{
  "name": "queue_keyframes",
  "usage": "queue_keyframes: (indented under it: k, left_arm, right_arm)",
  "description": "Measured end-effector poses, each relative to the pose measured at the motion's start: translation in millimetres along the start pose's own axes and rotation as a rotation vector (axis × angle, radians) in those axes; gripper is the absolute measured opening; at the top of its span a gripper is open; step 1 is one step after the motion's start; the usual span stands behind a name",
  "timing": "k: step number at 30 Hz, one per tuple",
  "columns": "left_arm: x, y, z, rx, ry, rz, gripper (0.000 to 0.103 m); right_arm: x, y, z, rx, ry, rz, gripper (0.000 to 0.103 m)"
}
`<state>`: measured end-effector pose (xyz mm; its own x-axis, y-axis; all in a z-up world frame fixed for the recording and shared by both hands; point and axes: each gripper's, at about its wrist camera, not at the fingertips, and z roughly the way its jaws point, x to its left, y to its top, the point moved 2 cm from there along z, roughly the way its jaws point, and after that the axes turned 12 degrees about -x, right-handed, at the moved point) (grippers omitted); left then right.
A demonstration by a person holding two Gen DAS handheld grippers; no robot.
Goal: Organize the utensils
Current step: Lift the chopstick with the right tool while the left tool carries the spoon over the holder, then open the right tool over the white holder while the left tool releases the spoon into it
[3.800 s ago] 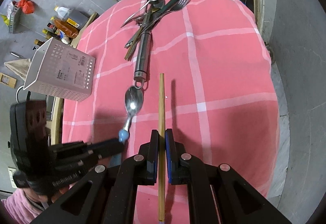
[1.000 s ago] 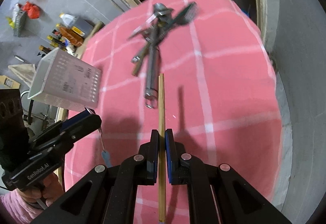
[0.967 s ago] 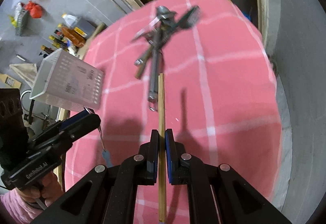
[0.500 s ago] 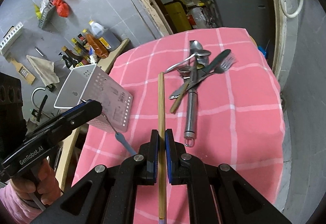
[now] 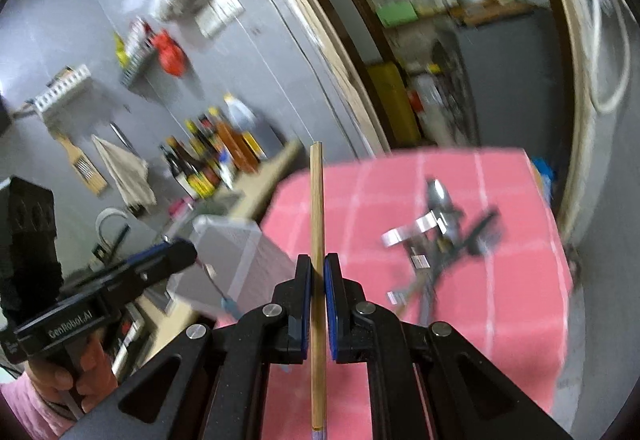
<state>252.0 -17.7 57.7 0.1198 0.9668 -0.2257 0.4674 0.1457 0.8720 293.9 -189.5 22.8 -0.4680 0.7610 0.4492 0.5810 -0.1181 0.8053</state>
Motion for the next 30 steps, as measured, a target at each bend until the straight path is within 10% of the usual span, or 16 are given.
queue_keyframes:
  k: [8,15,30]
  left_arm:
    - [46.3,61.7,-21.7,-0.132,0.125,0.020,0.026]
    - [92.0,52.9,-3.8,-0.140,0.204,-0.006,0.026]
    - [112.7,-10.7,31.1,0.005,0.126,-0.061,0.026]
  right_arm:
    - [56.1,62.6,28.4,-0.233,0.147,-0.052,0.007]
    - [91.3,71.2,69.7,-0.398,0.236,-0.061,0.007]
    - [79.2,-11.7,133.4,-0.171,0.175,-0.142,0.008]
